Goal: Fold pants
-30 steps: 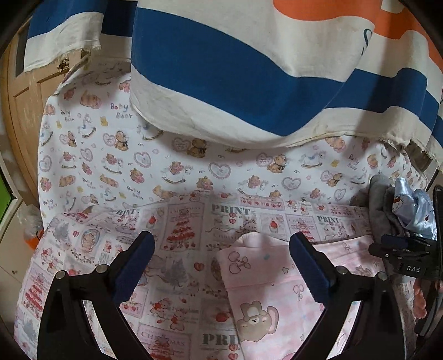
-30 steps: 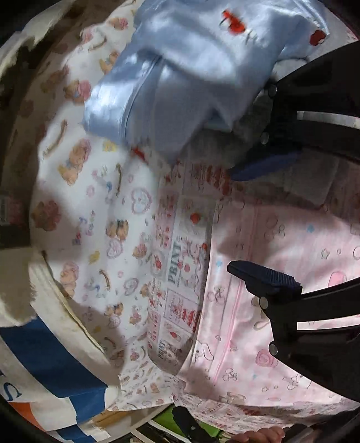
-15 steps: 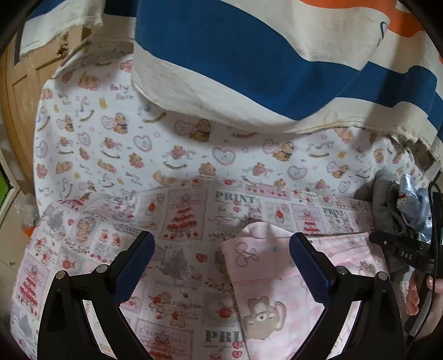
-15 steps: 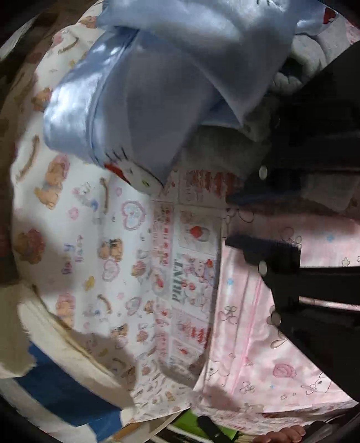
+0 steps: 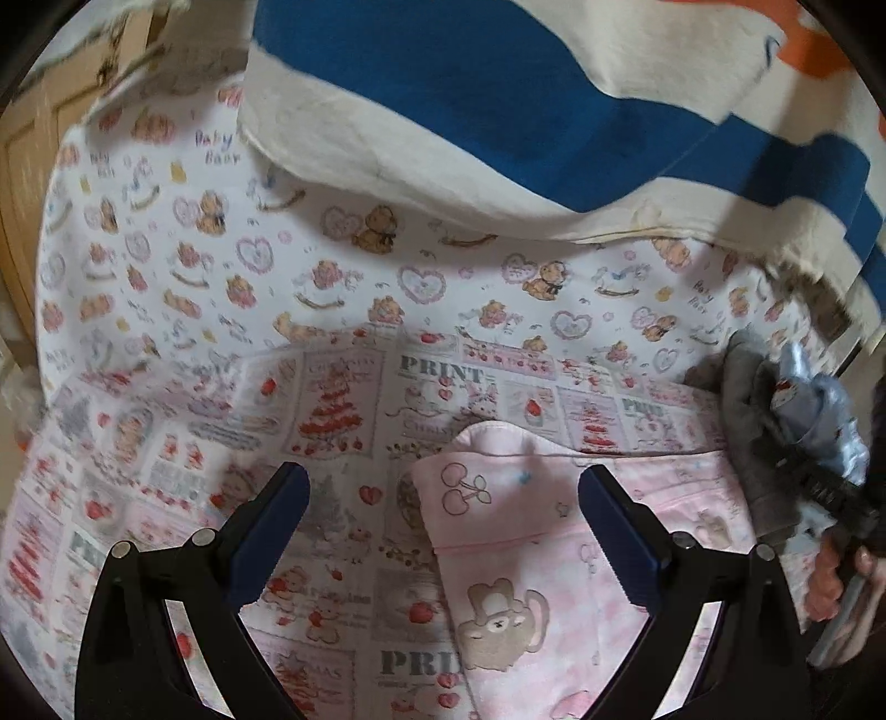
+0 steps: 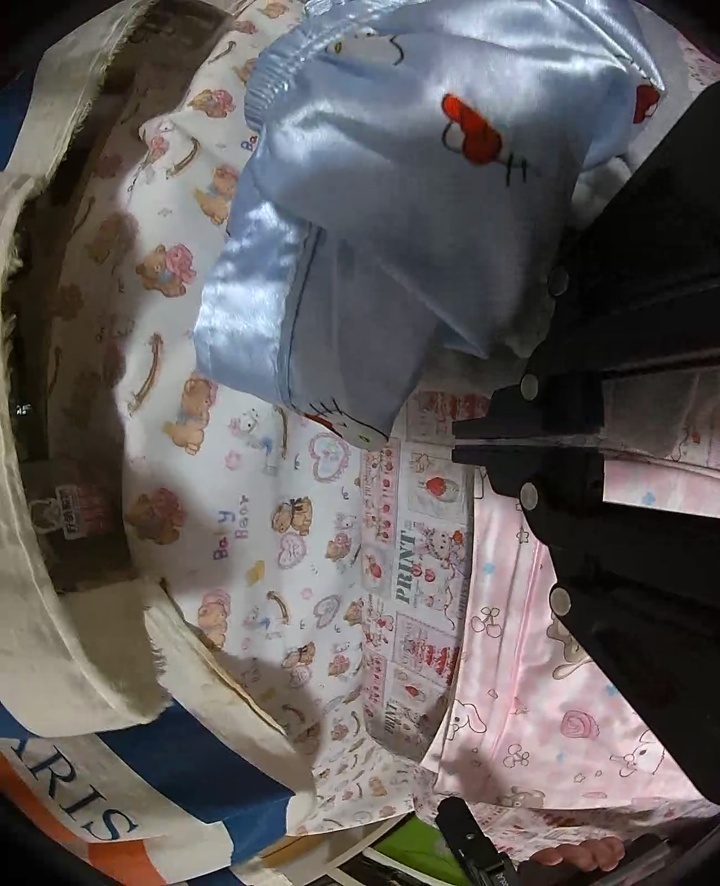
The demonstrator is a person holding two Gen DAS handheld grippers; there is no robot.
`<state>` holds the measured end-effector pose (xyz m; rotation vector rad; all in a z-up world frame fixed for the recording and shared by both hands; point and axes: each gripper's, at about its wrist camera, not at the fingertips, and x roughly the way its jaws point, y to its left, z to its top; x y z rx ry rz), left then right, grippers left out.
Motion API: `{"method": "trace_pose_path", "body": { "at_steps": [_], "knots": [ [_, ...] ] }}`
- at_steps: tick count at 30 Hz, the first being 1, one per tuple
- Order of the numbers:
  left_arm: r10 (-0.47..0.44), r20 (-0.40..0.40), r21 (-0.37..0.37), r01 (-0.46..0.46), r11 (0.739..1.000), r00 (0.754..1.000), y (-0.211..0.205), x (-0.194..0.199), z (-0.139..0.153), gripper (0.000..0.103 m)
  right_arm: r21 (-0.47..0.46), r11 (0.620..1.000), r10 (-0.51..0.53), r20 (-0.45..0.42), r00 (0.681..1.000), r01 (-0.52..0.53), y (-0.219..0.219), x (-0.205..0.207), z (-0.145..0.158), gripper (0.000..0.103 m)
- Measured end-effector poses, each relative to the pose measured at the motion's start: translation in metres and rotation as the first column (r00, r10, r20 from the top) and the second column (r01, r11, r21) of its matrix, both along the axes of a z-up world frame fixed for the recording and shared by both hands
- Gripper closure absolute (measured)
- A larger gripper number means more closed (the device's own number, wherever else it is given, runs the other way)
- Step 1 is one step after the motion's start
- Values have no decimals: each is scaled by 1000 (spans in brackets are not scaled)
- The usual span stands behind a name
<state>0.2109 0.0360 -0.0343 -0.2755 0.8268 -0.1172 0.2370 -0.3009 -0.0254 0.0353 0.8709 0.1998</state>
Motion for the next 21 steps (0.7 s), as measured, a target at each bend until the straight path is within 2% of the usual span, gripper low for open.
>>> {"method": "trace_pose_path", "body": {
  "at_steps": [1,2,3,5,9,12,14,15,19,21],
  "knots": [
    [-3,-1,-12,3,1000,1000,1,0,0,19,19,999,34,-11,999,-34,4,1,-2,76],
    [-7,-5,-16,7,1000,1000,1,-1,0,38,20,998,63,-27,998,-62,9,1,-6,73],
    [-15,-13,-19,15,1000,1000,1,0,0,51,10,998,66,-37,997,-65,12,2,-8,73],
    [-34,-23,-23,33,999,999,0,1,-2,60,1,998,65,-73,995,-65,16,7,-18,73],
    [-28,-41,-7,27,1000,999,0,2,-4,60,-44,998,43,-75,996,-47,22,9,-23,73],
    [-19,-40,3,19,1000,999,1,2,-4,56,-37,998,53,-67,996,-56,23,9,-22,73],
    [-17,-47,5,18,1000,999,2,3,-5,50,-22,999,47,-55,997,-48,23,10,-25,85],
    [-16,-52,8,16,1000,999,2,4,-6,48,-35,999,39,-55,998,-41,22,10,-25,100],
    [-21,-72,9,22,1000,997,2,6,-10,40,-9,999,39,-34,999,-40,15,7,-23,101],
    [-24,-76,10,25,1000,997,1,6,-11,39,8,1000,4,-23,1000,-4,9,5,-19,102]
  ]
}}
